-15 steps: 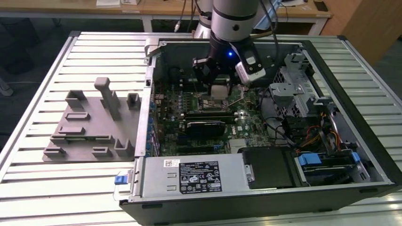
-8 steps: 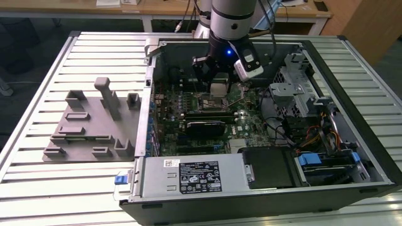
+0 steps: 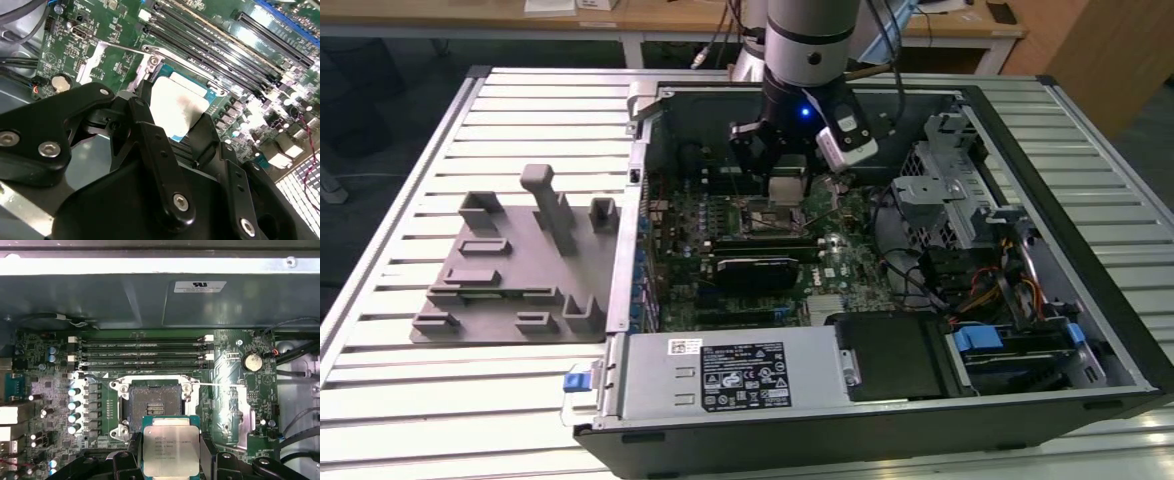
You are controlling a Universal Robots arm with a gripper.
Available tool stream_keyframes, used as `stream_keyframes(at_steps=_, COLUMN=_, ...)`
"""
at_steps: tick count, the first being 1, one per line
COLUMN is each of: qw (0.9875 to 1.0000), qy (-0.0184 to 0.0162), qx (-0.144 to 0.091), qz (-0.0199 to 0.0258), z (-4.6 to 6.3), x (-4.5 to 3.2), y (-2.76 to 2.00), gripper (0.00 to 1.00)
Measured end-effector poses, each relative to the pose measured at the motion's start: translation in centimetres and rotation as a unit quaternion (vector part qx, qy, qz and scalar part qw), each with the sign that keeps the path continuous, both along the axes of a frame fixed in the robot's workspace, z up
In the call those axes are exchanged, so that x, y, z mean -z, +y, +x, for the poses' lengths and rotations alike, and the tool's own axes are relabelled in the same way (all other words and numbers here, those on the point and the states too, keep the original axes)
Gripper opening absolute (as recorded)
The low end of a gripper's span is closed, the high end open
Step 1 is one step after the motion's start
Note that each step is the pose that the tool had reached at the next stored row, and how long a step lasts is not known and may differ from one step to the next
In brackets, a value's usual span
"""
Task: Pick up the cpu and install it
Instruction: 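Pick up the cpu and move it towards the insertion slot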
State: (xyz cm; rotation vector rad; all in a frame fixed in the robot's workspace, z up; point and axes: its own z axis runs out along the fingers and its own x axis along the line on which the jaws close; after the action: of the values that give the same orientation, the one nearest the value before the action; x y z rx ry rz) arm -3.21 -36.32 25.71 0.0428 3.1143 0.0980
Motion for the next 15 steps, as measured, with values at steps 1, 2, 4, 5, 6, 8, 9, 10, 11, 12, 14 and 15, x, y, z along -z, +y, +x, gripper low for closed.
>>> stream_keyframes(at_steps=1, qw=1.0000, qy=-0.0004, qx=0.000, qz=0.0000, z=-0.1, x=0.04, y=0.01, gripper=0.54)
stream_keyframes(at_steps=2, qw=1.0000, qy=-0.0005, qx=-0.001, qz=-0.0001, z=-0.2, x=0.09, y=0.02, gripper=0.54)
stream_keyframes(at_steps=4, qw=1.0000, qy=-0.0006, qx=-0.002, qz=-0.0001, z=-0.3, x=0.26, y=0.05, gripper=0.54)
stream_keyframes(at_steps=5, qw=1.0000, qy=-0.0006, qx=-0.004, qz=-0.0001, z=-0.3, x=0.38, y=0.08, gripper=0.54)
stream_keyframes(at_steps=6, qw=1.0000, qy=-0.0006, qx=-0.006, qz=-0.0001, z=-0.4, x=0.54, y=0.12, gripper=0.54)
stream_keyframes(at_steps=8, qw=0.9999, qy=-0.0005, qx=-0.012, qz=-0.0001, z=-0.4, x=0.83, y=0.21, gripper=0.54)
stream_keyframes(at_steps=9, qw=0.9999, qy=-0.0005, qx=-0.015, qz=-0.0002, z=-0.4, x=0.97, y=0.25, gripper=0.54)
stream_keyframes(at_steps=10, qw=0.9998, qy=-0.0006, qx=-0.018, qz=-0.0002, z=-0.4, x=1.11, y=0.28, gripper=0.54)
stream_keyframes(at_steps=11, qw=0.9998, qy=-0.0006, qx=-0.022, qz=-0.0003, z=-0.4, x=1.24, y=0.32, gripper=0.54)
stream_keyframes(at_steps=12, qw=0.9997, qy=-0.0006, qx=-0.024, qz=-0.0004, z=-0.5, x=1.36, y=0.37, gripper=0.54)
stream_keyframes(at_steps=14, qw=0.9996, qy=-0.0005, qx=-0.029, qz=-0.0010, z=-0.5, x=1.59, y=0.48, gripper=0.54)
stream_keyframes(at_steps=15, qw=0.9996, qy=-0.0003, qx=-0.030, qz=-0.0018, z=-0.5, x=1.69, y=0.54, gripper=0.54)
